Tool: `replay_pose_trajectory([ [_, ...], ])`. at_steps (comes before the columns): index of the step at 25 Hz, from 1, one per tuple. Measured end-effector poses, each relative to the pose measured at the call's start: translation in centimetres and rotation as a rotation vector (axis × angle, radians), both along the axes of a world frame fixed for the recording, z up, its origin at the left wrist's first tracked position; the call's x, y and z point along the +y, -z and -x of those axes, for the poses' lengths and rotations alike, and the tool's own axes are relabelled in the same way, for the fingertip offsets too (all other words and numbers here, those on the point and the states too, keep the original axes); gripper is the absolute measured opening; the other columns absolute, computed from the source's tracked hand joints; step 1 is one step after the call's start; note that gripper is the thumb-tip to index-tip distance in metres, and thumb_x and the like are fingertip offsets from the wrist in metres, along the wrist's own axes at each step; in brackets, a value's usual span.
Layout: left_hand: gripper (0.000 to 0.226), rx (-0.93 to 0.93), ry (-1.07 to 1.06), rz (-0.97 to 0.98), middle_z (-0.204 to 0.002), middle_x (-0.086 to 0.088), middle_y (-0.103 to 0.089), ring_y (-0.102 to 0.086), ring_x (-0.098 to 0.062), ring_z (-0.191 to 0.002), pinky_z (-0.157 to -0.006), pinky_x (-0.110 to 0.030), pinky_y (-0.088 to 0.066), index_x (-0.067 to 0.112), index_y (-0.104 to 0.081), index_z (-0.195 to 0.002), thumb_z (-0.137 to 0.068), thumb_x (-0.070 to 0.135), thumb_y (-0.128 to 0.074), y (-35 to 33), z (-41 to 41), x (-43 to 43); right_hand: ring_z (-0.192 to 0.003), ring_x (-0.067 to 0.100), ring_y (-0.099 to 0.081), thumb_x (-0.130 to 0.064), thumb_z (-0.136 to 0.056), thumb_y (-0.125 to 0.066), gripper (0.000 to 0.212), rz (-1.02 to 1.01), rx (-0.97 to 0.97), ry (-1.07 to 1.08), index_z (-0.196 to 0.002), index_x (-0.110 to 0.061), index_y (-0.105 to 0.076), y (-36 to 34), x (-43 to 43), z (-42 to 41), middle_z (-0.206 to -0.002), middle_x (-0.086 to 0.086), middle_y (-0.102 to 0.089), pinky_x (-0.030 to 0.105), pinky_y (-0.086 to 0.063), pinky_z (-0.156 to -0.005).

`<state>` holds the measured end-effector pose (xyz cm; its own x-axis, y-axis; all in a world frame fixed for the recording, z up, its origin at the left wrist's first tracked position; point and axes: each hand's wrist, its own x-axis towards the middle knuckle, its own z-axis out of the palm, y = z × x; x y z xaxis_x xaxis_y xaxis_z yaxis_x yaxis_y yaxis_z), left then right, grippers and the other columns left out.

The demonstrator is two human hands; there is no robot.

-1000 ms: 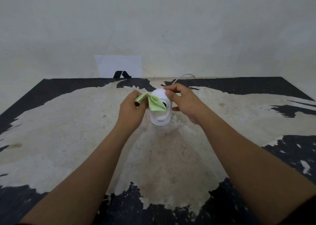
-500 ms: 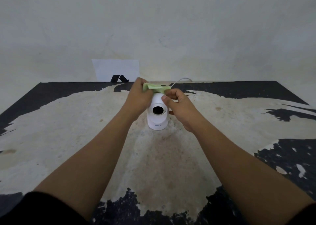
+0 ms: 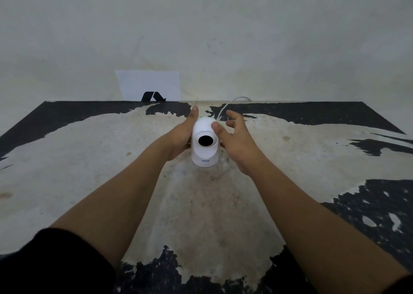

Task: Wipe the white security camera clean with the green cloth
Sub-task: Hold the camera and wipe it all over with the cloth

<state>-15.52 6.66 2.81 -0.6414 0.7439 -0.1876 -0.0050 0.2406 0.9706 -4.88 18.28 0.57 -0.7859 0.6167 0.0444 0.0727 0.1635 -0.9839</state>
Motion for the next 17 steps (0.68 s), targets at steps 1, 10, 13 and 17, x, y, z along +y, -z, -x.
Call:
replay_pose_trajectory([
  [1,0.073,-0.019,-0.004,-0.010,-0.094,-0.009,-0.075,-0.069,-0.025,-0.095,-0.088,-0.037,-0.050,0.025,-0.068,-0.095,-0.080,0.077,-0.020,0.3,-0.1,-0.2,-0.120,0.022,-0.048,-0.052,-0.082,-0.061,0.061,0.005,0.002,0.003,-0.135,-0.036,-0.035,0.0,-0.1,0.0,-0.139,0.001,-0.040,0.047,-0.047,-0.098],
  [10,0.046,-0.018,-0.442,-0.094,-0.092,-0.011,-0.069,-0.064,-0.023,-0.085,-0.079,-0.040,-0.051,0.017,-0.066,-0.083,-0.094,0.049,-0.035,3.4,-4.7,-2.5,-0.100,0.018,-0.062,-0.044,-0.089,-0.057,0.025,0.029,0.009,-0.044,-0.110,-0.031,-0.057,-0.5,-0.7,-0.1,-0.104,-0.004,-0.063,0.043,-0.051,-0.092],
  [13,0.032,0.187,-0.511,-0.094,-0.078,-0.015,-0.063,-0.051,-0.022,-0.068,-0.062,-0.035,-0.040,-0.001,-0.063,-0.084,-0.091,0.024,-0.042,4.2,-7.6,-2.4,-0.099,0.022,-0.063,-0.044,-0.088,-0.057,0.027,0.022,0.001,-0.039,-0.110,-0.028,-0.056,-0.7,-0.9,-0.1,-0.101,-0.002,-0.063,0.044,-0.052,-0.090],
  [17,0.030,0.303,-0.541,-0.012,-0.084,-0.031,-0.062,-0.056,-0.041,-0.070,-0.060,-0.044,-0.044,-0.007,-0.063,-0.096,-0.087,0.013,-0.043,4.4,-9.6,-3.2,-0.098,0.022,-0.063,-0.045,-0.088,-0.057,0.029,0.009,-0.008,-0.029,-0.110,-0.026,-0.057,-1.0,-1.0,-0.3,-0.103,-0.001,-0.062,0.045,-0.052,-0.090],
])
